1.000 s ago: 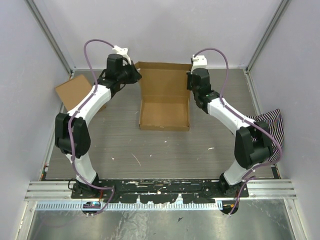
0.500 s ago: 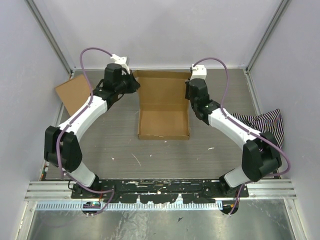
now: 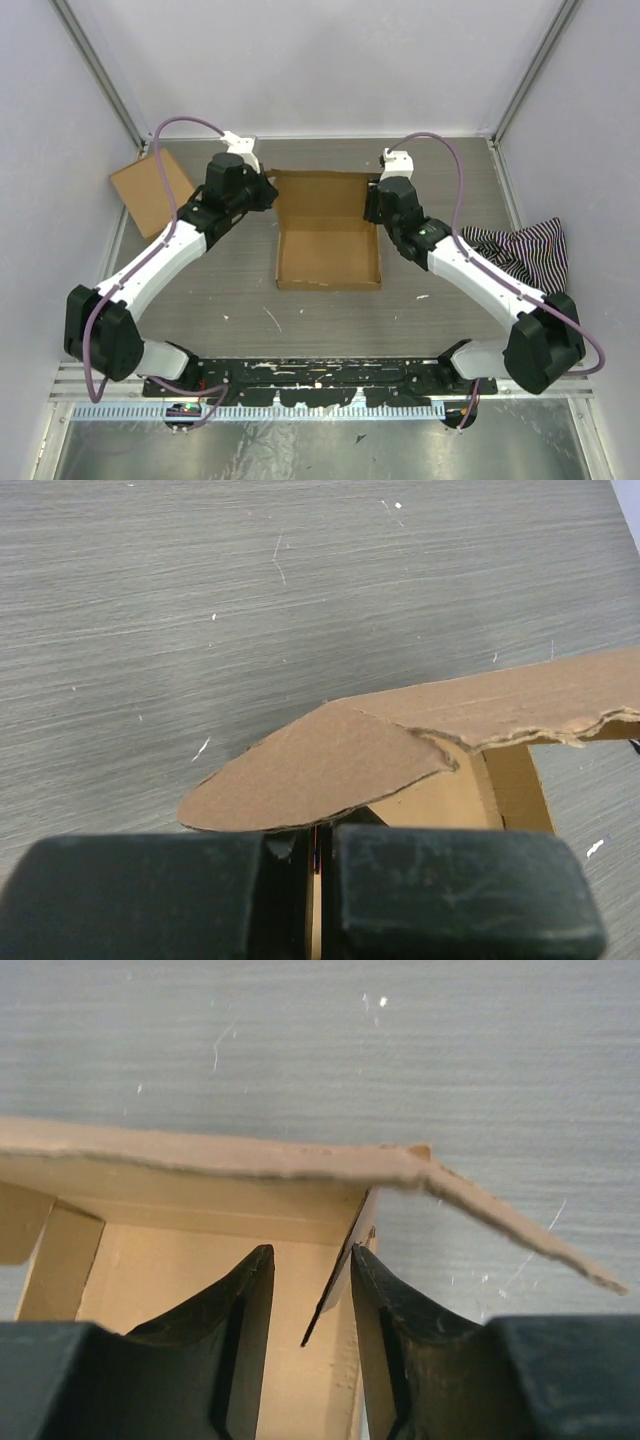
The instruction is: Fold the paper box
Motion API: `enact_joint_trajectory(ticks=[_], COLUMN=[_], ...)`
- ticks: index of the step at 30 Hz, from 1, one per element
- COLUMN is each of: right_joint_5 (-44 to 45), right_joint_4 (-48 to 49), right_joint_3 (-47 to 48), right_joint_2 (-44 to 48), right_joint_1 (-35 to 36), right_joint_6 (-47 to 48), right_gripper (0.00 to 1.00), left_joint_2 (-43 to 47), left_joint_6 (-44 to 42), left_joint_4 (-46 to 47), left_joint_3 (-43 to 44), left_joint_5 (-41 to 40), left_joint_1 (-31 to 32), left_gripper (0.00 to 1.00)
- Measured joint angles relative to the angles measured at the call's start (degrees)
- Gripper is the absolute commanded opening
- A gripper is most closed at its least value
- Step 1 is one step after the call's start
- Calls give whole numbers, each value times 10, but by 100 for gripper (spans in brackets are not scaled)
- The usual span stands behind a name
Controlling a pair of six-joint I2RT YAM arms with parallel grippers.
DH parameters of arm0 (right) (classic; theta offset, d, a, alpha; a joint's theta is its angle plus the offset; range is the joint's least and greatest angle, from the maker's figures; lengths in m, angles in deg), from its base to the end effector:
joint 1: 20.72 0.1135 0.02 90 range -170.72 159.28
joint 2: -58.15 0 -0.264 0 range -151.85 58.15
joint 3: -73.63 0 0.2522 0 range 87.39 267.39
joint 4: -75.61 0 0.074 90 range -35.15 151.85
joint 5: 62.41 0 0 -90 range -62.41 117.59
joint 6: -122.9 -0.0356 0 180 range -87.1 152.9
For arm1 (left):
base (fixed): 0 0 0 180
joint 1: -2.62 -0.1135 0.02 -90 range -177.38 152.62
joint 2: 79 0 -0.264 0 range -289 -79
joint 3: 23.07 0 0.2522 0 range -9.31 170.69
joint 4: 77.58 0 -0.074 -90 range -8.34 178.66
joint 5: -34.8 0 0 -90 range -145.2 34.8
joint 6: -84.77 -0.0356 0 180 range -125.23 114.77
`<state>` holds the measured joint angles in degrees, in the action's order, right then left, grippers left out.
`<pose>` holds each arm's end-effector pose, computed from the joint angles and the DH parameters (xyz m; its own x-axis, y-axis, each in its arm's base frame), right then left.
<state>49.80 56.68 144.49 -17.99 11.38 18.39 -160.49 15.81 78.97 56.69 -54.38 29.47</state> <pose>0.2659 0.1509 0.3027 -0.3864 0.0314 -0.9218 -0.1065 0.9912 0.0784 0.2962 -0.1505 0.3204 -0.5206 -0.1388 -0.8425 0.2960 0.8962 -0.3306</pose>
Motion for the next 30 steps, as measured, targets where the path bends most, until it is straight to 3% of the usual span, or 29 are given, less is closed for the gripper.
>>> enact_joint_trajectory(ticks=[9, 21, 23, 28, 30], right_joint_5=[-54, -89, -77, -64, -67], right_joint_4=[-141, -304, -314, -320, -317], right_joint_3=[-32, -60, -50, -20, -11], right_joint_2=[106, 373, 384, 351, 326], right_joint_1=[8, 8, 8, 8, 8], right_joint_6=[-34, -90, -97, -110, -112], right_gripper=[48, 54, 54, 53, 52], left_joint_2=[68, 137, 137, 135, 136], left_joint_6=[4, 28, 31, 35, 37], left_joint_4=[13, 21, 17, -9, -26], left_joint_3=[-76, -170, -180, -181, -181], left_joint_5=[-22, -51, -54, -55, -57], left_joint_1=[26, 50, 56, 66, 67], left_gripper=[6, 9, 15, 46, 51])
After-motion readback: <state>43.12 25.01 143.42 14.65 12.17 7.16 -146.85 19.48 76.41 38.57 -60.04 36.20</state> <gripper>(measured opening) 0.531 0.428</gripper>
